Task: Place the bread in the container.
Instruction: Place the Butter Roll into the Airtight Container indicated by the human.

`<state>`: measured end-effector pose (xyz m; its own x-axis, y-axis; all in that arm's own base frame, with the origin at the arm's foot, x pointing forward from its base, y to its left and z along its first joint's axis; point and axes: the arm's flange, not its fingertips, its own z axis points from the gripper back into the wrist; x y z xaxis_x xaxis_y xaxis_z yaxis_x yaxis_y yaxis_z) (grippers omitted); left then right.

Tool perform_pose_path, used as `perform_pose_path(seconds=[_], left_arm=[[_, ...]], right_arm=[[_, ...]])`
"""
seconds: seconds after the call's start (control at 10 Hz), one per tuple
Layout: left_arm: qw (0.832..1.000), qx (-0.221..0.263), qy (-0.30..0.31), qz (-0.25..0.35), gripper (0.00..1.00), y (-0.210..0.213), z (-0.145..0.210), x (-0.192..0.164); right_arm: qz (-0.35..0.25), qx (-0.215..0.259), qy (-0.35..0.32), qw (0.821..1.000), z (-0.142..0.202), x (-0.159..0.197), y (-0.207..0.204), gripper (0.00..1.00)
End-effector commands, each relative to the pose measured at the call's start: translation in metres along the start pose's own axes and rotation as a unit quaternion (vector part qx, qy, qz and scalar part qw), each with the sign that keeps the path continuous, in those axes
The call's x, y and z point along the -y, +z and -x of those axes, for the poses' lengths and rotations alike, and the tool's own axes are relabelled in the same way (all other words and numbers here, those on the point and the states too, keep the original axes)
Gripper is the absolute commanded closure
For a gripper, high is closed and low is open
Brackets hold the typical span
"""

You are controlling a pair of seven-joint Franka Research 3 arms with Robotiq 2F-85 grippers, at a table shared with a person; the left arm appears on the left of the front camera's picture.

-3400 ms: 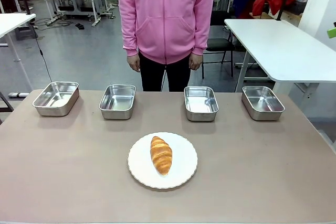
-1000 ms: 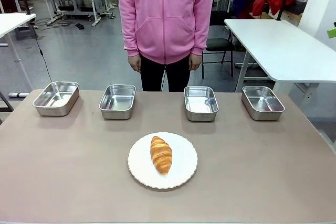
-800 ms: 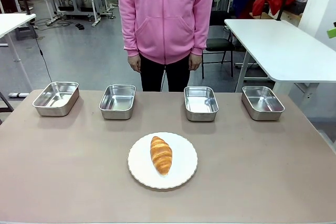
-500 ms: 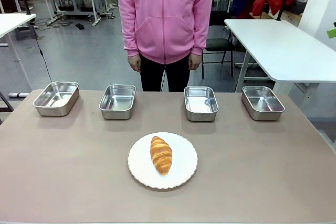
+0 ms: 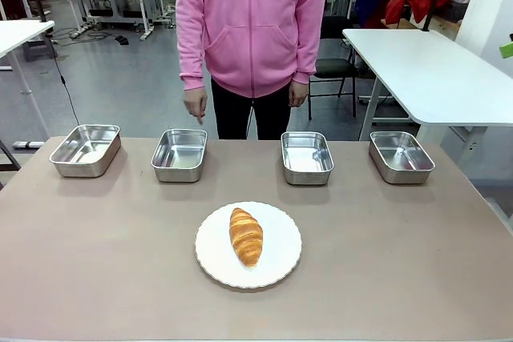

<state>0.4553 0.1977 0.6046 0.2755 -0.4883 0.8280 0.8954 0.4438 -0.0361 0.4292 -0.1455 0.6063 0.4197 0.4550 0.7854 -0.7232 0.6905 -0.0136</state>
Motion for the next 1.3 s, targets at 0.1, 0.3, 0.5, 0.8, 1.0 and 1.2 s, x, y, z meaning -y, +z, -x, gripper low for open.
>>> perform_pose_path(seconds=[0.1, 0.3, 0.5, 0.8, 1.0, 1.2], left_arm=[[1.000, 0.001, -0.002, -0.001, 0.00, 0.0011, -0.0009, 0.0009], [1.000, 0.001, -0.002, -0.001, 0.00, 0.0011, -0.0009, 0.0009], [1.000, 0.001, -0.002, -0.001, 0.00, 0.0011, -0.0009, 0.0009], [1.000, 0.001, -0.002, -0.001, 0.00, 0.0011, -0.0009, 0.0009], [1.000, 0.001, -0.002, -0.001, 0.00, 0.0011, -0.0009, 0.0009], [1.000, 0.001, -0.002, -0.001, 0.00, 0.0011, -0.0009, 0.0009]], right_arm=[[0.000, 0.001, 0.001, 1.000, -0.0013, -0.0007, 0.0002, 0.00], [0.000, 0.001, 0.001, 1.000, -0.0013, -0.0007, 0.0002, 0.00], [0.000, 0.001, 0.001, 1.000, -0.0013, -0.0007, 0.0002, 0.00], [0.000, 0.001, 0.001, 1.000, -0.0013, -0.0007, 0.0002, 0.00], [0.000, 0.001, 0.001, 1.000, -0.0013, -0.0007, 0.0002, 0.00], [0.000, 0.001, 0.001, 1.000, -0.0013, -0.0007, 0.0002, 0.00]])
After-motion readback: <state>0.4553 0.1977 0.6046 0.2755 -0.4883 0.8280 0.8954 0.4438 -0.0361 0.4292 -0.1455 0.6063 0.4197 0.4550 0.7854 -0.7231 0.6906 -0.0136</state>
